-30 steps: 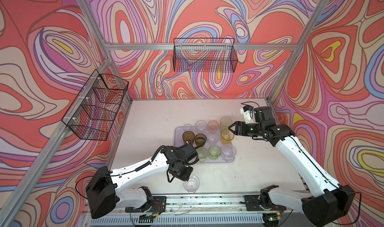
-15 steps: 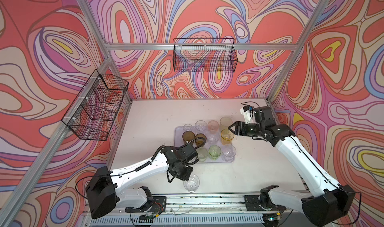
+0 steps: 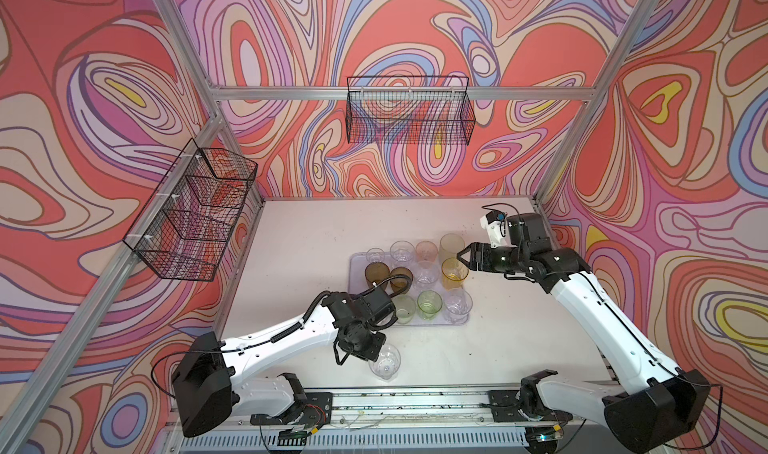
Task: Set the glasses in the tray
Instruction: 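Lower the left gripper around the clear cup and close on it, then lift the clear cup and carry it to the tray beside the pink cup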
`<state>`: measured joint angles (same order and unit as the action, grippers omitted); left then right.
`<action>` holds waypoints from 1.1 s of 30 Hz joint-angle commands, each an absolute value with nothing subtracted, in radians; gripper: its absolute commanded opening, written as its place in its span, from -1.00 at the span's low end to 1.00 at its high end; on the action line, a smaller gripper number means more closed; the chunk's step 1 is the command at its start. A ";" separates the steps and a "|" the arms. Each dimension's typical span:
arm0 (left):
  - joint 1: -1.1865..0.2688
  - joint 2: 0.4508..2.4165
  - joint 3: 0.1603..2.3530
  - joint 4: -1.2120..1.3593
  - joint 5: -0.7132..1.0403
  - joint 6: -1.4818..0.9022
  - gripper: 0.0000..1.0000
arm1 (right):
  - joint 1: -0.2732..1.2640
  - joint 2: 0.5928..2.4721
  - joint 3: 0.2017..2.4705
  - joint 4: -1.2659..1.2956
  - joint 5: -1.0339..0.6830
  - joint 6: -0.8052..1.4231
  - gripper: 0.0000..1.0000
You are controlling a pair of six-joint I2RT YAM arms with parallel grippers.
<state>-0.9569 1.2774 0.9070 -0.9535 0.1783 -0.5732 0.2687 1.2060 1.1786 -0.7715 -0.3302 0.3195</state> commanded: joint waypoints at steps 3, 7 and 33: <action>-0.964 1.294 0.930 -1.002 0.153 -0.586 -0.94 | 0.265 1.185 1.172 -0.772 -0.327 0.312 0.44; -0.964 1.295 0.960 -1.044 0.127 -0.591 -1.00 | 0.266 1.188 1.170 -0.765 -0.331 0.312 0.45; -0.872 1.222 1.085 -1.239 0.103 -0.605 -1.00 | 0.265 1.233 1.180 -0.738 -0.353 0.321 0.45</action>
